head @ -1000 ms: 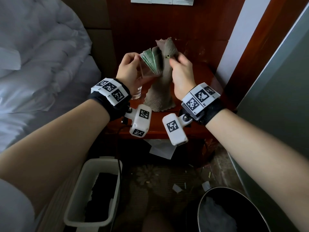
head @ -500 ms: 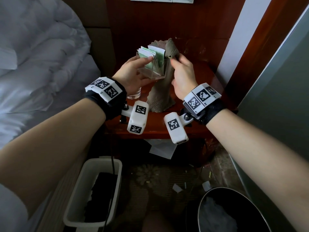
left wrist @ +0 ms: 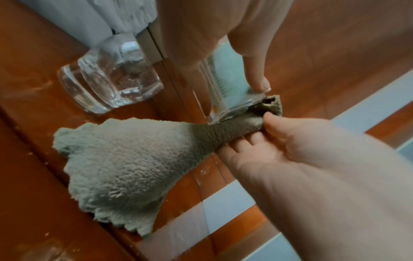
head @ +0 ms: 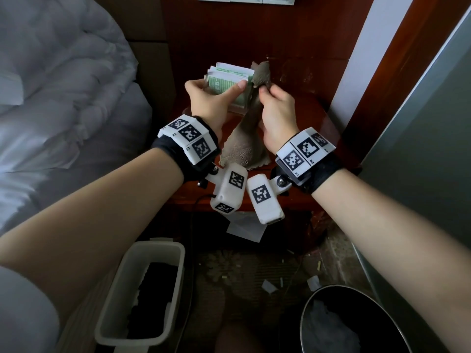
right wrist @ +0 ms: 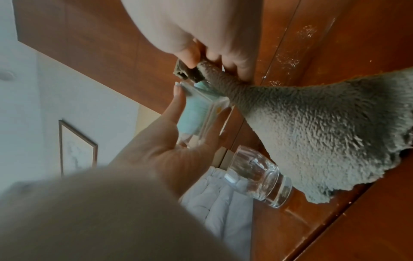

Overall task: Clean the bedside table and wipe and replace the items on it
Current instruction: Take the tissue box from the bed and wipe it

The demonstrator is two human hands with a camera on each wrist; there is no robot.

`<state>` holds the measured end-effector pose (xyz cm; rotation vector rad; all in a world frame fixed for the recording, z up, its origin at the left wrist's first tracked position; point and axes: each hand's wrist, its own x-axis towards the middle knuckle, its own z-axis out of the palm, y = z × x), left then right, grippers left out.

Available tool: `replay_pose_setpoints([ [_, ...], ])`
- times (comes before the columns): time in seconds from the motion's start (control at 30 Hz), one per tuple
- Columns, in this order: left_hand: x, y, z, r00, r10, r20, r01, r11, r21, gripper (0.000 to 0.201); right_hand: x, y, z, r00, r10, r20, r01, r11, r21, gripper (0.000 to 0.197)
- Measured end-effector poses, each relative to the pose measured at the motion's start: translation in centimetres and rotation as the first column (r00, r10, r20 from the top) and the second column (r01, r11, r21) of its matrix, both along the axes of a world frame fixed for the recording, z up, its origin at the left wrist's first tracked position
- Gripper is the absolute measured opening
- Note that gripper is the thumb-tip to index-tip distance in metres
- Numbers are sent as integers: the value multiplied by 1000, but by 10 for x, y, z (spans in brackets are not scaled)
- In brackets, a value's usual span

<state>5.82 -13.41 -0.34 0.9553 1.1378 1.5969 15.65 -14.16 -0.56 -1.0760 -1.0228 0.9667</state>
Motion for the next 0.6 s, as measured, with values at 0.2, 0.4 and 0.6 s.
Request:
replay_pose_setpoints([
  [0.2,-1,5,0,977,97,-190,-99,995,-2,58,1,-5,1,998,34,44,-35,999,15,19],
  [0.4,-9,0,-3,951,-65,-301,65,998,-12,45,19,-1,9,998,-40,40,42,998,-49,20],
  [0.6,-9,-3,-7,857,-89,-508,105,994,3,69,23,8,3,991,-122,56,125,991,-56,24],
])
